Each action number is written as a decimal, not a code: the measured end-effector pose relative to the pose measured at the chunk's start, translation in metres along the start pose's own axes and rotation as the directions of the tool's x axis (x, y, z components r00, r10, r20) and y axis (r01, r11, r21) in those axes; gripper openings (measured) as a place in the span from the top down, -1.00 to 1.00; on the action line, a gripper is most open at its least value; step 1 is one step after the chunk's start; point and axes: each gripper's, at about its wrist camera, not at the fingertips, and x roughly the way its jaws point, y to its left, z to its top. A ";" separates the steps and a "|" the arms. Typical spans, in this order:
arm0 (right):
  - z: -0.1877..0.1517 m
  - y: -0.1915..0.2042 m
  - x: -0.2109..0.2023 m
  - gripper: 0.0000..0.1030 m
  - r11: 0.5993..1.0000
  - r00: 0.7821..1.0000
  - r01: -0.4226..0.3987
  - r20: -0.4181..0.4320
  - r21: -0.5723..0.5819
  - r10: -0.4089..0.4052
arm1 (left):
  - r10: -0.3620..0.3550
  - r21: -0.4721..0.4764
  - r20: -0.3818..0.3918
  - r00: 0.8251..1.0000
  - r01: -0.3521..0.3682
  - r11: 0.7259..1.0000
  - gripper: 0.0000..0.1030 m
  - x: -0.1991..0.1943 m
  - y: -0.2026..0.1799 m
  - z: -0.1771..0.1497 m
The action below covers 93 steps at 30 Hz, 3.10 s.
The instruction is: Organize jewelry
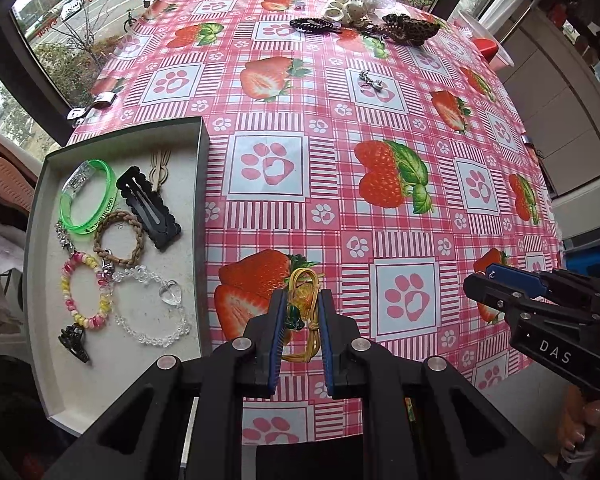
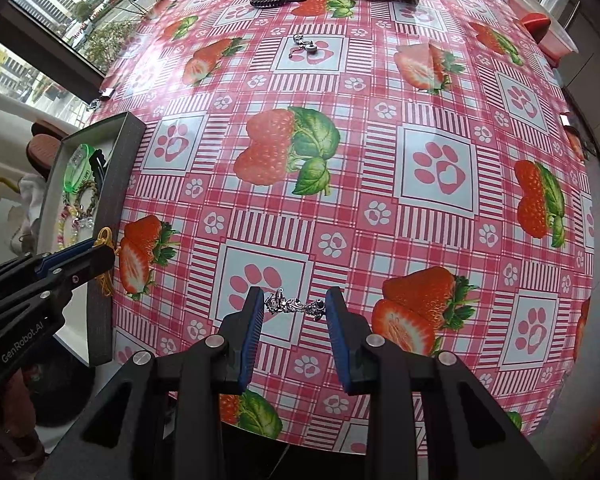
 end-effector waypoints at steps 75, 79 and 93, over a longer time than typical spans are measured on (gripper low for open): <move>0.013 0.265 0.096 0.29 0.853 0.985 -0.119 -0.166 -0.509 0.039 | 0.230 -0.375 -0.071 0.971 -0.240 0.896 0.55 0.019 0.184 -0.091; 0.014 0.263 0.091 0.03 0.854 0.985 -0.127 -0.168 -0.504 0.048 | 0.244 -0.387 -0.071 0.967 -0.252 0.887 0.54 0.012 0.183 -0.092; 0.033 0.246 0.046 -0.55 0.897 0.994 -0.097 -0.094 -0.432 0.062 | 0.301 -0.433 -0.038 0.953 -0.288 0.854 -0.96 -0.026 0.180 -0.096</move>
